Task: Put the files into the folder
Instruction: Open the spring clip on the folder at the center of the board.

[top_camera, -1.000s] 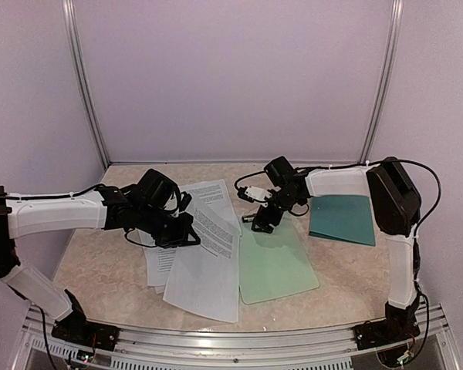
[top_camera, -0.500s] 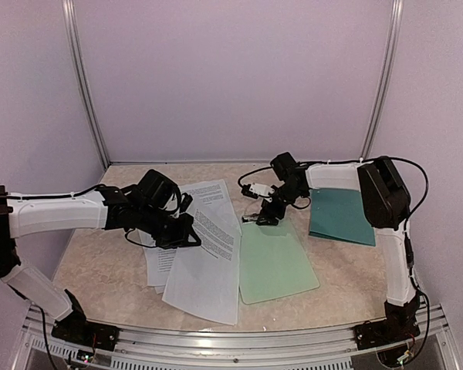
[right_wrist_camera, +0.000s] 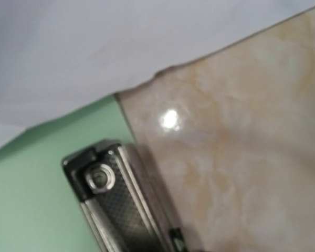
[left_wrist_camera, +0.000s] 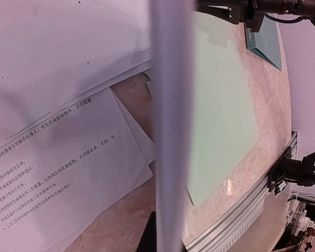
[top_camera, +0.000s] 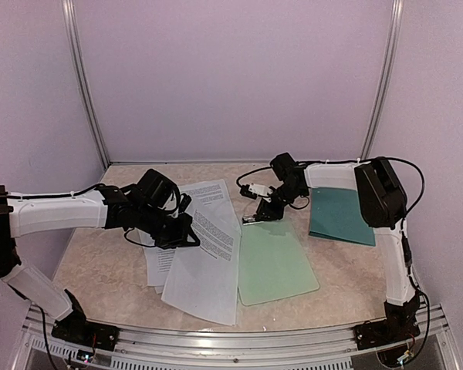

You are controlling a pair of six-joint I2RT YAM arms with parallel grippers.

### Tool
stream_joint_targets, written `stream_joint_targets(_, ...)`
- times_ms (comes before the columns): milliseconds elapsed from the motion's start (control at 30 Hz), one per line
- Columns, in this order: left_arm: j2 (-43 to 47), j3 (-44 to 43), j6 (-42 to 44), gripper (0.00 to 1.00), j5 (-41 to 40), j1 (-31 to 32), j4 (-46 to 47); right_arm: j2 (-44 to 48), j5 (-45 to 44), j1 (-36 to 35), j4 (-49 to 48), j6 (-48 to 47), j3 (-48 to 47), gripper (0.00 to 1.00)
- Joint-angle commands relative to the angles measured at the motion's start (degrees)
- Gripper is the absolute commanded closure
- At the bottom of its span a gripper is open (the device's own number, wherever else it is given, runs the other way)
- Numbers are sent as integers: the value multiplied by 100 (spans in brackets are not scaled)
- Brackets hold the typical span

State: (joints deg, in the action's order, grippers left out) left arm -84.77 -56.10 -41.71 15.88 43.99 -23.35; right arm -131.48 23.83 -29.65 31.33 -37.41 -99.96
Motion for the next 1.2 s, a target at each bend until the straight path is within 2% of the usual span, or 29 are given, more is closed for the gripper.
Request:
stream_joint_targets(0,134,-135,86,100,44,-86,-243,63,-63,70,11,469,389,76)
stream_joint_targets(167,360,-200,242,100,256,-181,-403,595,-503,65,-484,1394,1302,84)
stream_joint_targets(267,512,-269,343,100,462,-219,-433,1008,-596,13,-783,2023,1906,84)
stream_joint_targets(500,328,-495,515,100,1199,-235,-386,1860,-923,-248,-1175,2743,3014,86)
stream_joint_targets(633,167,-534,488,100,1238,-190,-348,2172,-1107,-365,-1397,2838,3310,83)
stream_joint_targets(700,163,-551,461,100,1238,-185,-352,2335,-1024,-383,-1381,2882,3268,79)
stream_joint_targets(800,197,-565,420,100,1191,-171,-369,2574,-988,-399,-1162,2944,3109,78)
stream_joint_targets(867,218,-573,414,100,1215,-163,-372,2768,-1143,-401,-1044,2977,3004,74)
stream_joint_targets(1000,208,-625,418,100,1311,-162,-372,2799,-1486,-402,-893,2909,2782,49)
stream_joint_targets(1067,199,-645,421,100,1341,-156,-378,2630,-1570,-405,-798,2748,2662,40)
stream_joint_targets(1167,206,-650,410,100,1324,-145,-380,2343,-1687,-393,-914,2541,2625,34)
